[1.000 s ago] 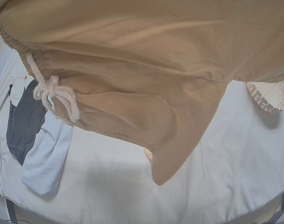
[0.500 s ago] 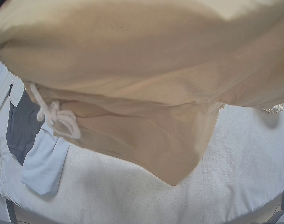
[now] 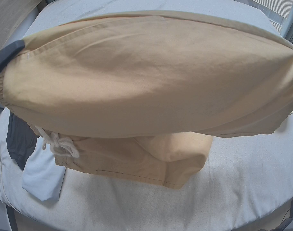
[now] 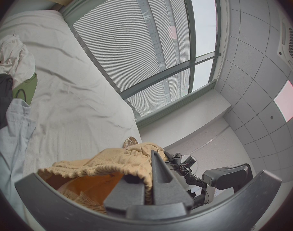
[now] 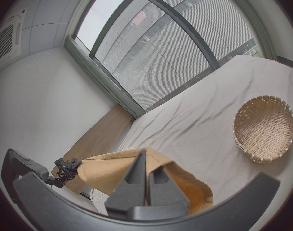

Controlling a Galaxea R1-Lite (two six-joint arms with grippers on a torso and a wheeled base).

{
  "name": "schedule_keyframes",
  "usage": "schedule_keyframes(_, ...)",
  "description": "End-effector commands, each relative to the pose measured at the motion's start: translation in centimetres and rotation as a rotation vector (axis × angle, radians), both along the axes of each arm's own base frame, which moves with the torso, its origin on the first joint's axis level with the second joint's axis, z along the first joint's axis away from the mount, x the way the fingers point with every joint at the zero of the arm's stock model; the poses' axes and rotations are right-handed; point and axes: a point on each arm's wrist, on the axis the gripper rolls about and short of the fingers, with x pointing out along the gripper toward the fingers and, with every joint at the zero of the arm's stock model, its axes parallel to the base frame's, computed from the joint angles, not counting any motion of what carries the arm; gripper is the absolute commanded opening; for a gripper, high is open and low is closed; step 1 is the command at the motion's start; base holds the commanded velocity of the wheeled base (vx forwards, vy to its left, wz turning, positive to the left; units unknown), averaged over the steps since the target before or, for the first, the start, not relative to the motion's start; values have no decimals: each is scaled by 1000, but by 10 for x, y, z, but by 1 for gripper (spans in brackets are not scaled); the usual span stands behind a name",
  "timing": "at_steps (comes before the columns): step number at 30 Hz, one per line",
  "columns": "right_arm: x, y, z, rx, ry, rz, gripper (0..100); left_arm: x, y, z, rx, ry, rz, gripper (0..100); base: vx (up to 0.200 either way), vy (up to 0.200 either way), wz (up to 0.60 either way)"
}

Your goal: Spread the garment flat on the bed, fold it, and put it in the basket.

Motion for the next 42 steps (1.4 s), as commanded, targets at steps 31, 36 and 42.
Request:
schedule_keyframes(31, 182, -1, -20, 4, 80, -63, 0, 164, -33, 9, -47, -19, 149, 0, 0, 0, 0)
schedule_keyframes(36, 205, 1, -20, 15, 82, -58, 0, 188, -30, 6, -48, -12, 172, 0, 0, 0, 0)
schedule_keyframes(42, 231, 2, -24, 18, 67, -60, 0, 214, -25, 2, -47, -13, 205, 0, 0, 0, 0)
